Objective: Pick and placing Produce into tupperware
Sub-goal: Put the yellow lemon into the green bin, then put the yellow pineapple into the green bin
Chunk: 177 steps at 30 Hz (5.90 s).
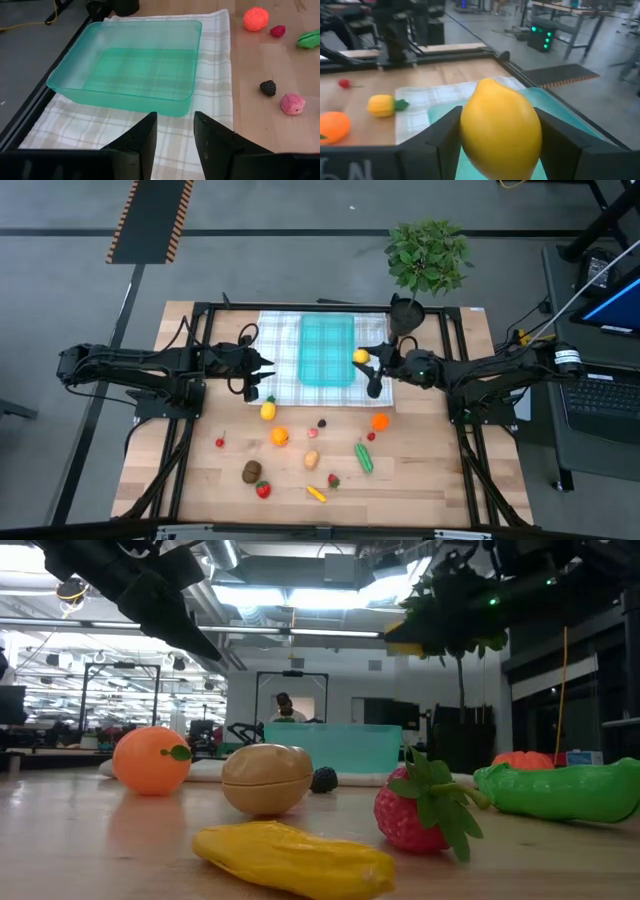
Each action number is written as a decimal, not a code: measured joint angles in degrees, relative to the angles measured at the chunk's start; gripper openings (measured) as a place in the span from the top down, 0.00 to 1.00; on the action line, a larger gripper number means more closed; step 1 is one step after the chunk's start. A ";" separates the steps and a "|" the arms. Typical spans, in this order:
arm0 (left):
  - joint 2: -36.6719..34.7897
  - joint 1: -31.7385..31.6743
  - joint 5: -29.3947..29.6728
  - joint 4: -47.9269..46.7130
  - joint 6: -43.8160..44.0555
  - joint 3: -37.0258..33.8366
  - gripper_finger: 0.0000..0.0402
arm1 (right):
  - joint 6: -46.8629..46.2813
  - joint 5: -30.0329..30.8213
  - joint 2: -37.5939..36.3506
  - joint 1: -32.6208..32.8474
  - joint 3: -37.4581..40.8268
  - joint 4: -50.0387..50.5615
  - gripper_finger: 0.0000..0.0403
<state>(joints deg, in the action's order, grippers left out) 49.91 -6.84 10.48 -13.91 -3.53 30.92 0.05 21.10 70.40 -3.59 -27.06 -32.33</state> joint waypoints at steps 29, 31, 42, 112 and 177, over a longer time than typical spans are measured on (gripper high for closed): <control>0.00 0.00 0.00 -0.68 -0.11 0.00 0.70 | 5.21 -19.91 16.97 -18.63 -26.61 18.00 0.48; 0.00 0.01 0.00 -0.68 -0.14 0.00 0.70 | 5.68 -21.99 17.75 -20.12 -27.82 18.10 0.48; -0.01 -0.01 0.21 -1.16 -0.15 0.00 0.70 | 16.26 -35.15 23.16 -24.49 -37.30 33.65 0.48; 0.00 -0.05 0.57 -3.65 0.04 0.00 0.70 | 25.71 -38.82 50.04 -24.25 -58.76 60.49 0.48; -0.04 0.01 2.43 -3.20 -3.08 0.00 0.70 | 11.74 -40.46 13.16 -21.81 -21.70 25.16 0.32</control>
<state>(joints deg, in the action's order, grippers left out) 49.87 -6.83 12.91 -17.11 -6.61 30.92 11.79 -19.36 83.56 -25.39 -48.77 -7.16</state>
